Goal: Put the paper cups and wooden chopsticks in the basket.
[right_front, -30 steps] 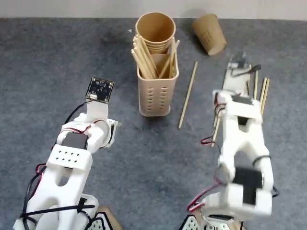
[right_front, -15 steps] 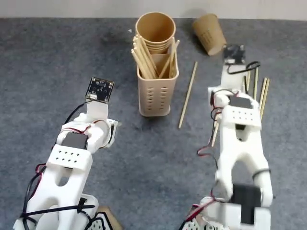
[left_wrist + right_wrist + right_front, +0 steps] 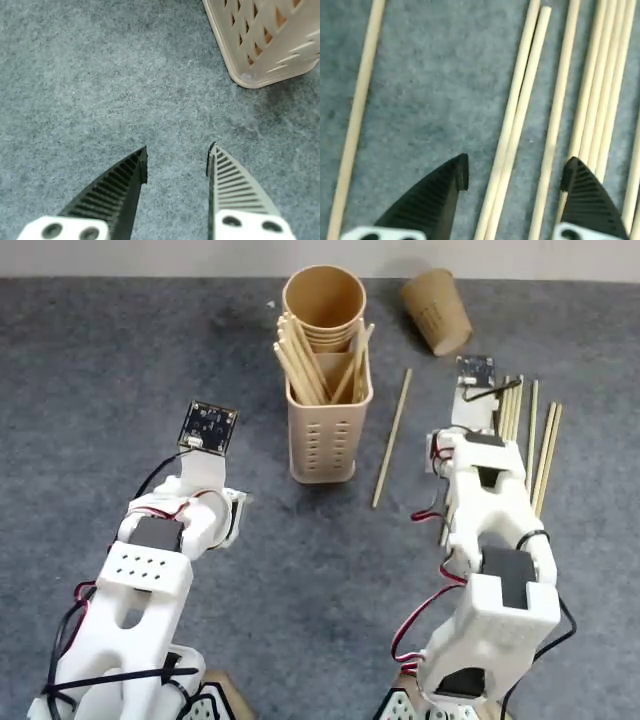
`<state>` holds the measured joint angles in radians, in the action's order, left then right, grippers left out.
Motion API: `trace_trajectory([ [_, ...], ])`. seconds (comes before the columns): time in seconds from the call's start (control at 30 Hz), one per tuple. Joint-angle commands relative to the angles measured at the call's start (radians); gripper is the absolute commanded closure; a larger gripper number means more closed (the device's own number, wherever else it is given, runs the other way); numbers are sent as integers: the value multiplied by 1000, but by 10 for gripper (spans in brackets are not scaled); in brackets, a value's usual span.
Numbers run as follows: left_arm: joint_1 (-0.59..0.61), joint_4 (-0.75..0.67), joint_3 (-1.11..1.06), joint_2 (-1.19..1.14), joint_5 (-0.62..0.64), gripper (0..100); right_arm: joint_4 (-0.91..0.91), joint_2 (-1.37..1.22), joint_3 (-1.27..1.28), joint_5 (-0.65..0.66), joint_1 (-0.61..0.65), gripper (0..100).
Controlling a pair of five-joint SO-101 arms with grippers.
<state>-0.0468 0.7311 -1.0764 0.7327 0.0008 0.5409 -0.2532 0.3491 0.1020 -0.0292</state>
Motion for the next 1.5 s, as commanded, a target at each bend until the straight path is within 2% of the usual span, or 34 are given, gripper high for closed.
trace_trajectory([
  [0.0, -15, -18, 4, 22, -8, 796, -12, 4, -35, -9, -5, 741],
  [0.17, -15, -18, 4, 22, -8, 796, -12, 4, -33, -11, -1, 998],
  [0.27, -15, -18, 4, 22, -8, 796, -12, 4, -33, -11, -1, 969],
  [0.67, -15, -18, 4, 22, -8, 796, -8, 10, -31, -6, -24, 961],
  [0.9, -15, -18, 4, 22, -8, 796, 130, 117, -39, -9, -7, 796],
  [1.03, -15, -18, 4, 22, -8, 796, 136, 140, -33, -9, -5, 793],
  [1.23, -15, -18, 4, 22, -8, 796, 133, 47, -41, -5, -22, 793],
  [1.47, -15, -18, 4, 22, -8, 796, 50, -145, -131, -9, -24, 793],
])
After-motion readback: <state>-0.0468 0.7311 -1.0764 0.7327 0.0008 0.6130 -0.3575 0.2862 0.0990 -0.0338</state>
